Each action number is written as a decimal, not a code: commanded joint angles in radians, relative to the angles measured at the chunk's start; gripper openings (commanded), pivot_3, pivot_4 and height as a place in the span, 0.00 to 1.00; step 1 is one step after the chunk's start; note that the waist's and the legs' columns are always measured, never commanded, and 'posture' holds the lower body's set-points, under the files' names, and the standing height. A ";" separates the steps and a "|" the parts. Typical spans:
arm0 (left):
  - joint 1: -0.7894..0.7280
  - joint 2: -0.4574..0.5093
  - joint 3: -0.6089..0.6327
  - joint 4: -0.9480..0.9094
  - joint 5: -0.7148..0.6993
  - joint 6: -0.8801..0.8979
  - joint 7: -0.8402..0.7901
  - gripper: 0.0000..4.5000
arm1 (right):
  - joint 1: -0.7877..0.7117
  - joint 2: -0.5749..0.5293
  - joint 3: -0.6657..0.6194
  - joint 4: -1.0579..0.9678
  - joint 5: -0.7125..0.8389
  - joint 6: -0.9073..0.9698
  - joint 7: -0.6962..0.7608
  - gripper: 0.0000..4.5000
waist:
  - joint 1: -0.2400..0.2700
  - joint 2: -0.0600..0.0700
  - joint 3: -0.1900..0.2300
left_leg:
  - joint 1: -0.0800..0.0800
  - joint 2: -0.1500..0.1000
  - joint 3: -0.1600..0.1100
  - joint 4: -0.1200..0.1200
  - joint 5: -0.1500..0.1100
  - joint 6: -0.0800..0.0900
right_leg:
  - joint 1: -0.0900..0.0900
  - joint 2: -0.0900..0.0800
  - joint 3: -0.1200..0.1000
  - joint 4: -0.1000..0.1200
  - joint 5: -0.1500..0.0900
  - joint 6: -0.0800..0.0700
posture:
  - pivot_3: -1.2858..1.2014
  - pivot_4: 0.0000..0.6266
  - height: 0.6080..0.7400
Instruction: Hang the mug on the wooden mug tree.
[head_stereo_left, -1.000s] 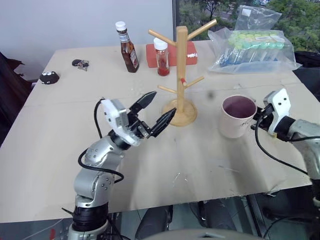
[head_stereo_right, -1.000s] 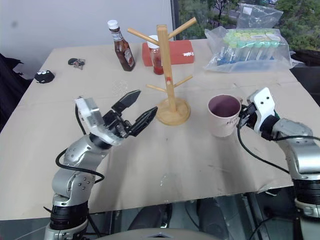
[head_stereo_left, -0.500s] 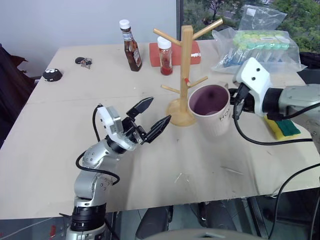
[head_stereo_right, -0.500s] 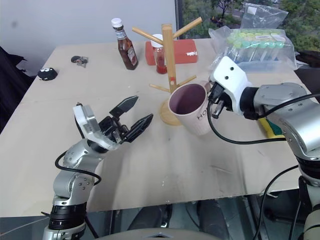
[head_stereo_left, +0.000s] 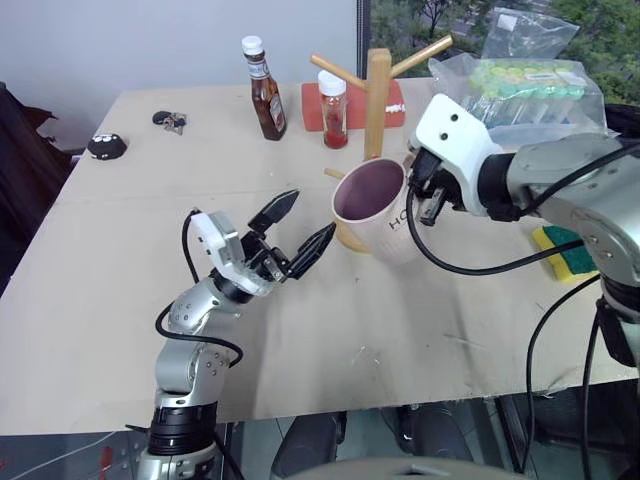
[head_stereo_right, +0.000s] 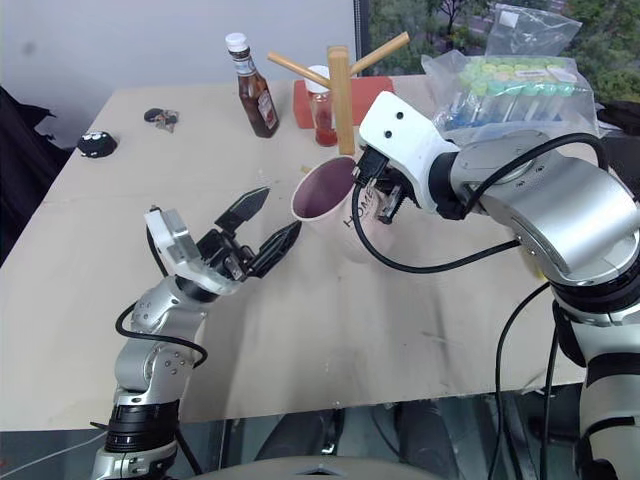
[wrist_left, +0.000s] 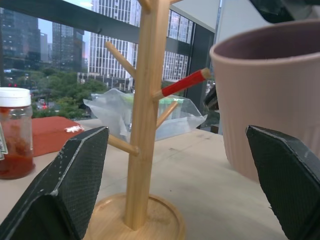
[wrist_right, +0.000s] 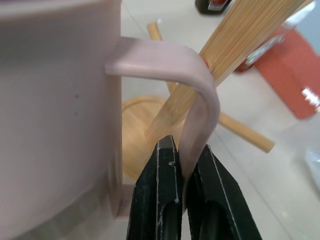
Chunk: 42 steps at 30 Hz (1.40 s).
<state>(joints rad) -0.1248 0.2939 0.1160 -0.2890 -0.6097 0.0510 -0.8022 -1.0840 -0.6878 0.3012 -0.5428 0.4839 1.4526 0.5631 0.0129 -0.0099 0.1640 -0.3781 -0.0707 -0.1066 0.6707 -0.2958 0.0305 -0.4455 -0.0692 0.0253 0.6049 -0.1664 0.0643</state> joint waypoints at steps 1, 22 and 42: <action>-0.014 -0.007 0.004 -0.006 0.005 -0.034 0.003 1.00 | -0.050 0.031 0.006 0.011 -0.020 0.010 -0.030 0.01 | -0.002 0.000 0.000 | -0.002 0.000 0.000 0.000 0.000 0.000 | -0.003 0.000 0.000 0.001 0.000 0.000 | 0.52 0.24 0.98; 0.069 0.141 0.084 -0.012 -0.109 0.022 -0.138 1.00 | -0.089 0.092 0.067 0.116 -0.084 -0.044 -0.058 0.01 | -0.013 0.000 0.000 | -0.002 0.000 -0.001 0.000 0.000 0.000 | -0.003 0.000 -0.001 0.002 0.000 -0.001 | 0.52 0.24 0.98; -0.010 0.216 0.165 0.094 -0.167 0.086 -0.223 1.00 | -0.112 0.098 0.061 0.166 -0.126 -0.051 -0.054 0.97 | -0.027 0.000 0.000 | -0.002 0.000 -0.002 0.000 0.000 0.000 | -0.003 0.000 -0.002 0.002 0.000 -0.001 | 0.52 0.24 0.98</action>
<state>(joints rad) -0.1220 0.5063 0.2653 -0.1812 -0.7751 0.1407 -1.0266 -1.1658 -0.5895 0.3952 -0.3637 0.3649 1.4140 0.5121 -0.0146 -0.0102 0.1638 -0.3803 -0.0710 -0.1083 0.6707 -0.2957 0.0302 -0.4488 -0.0692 0.0237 0.6071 -0.1661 0.0637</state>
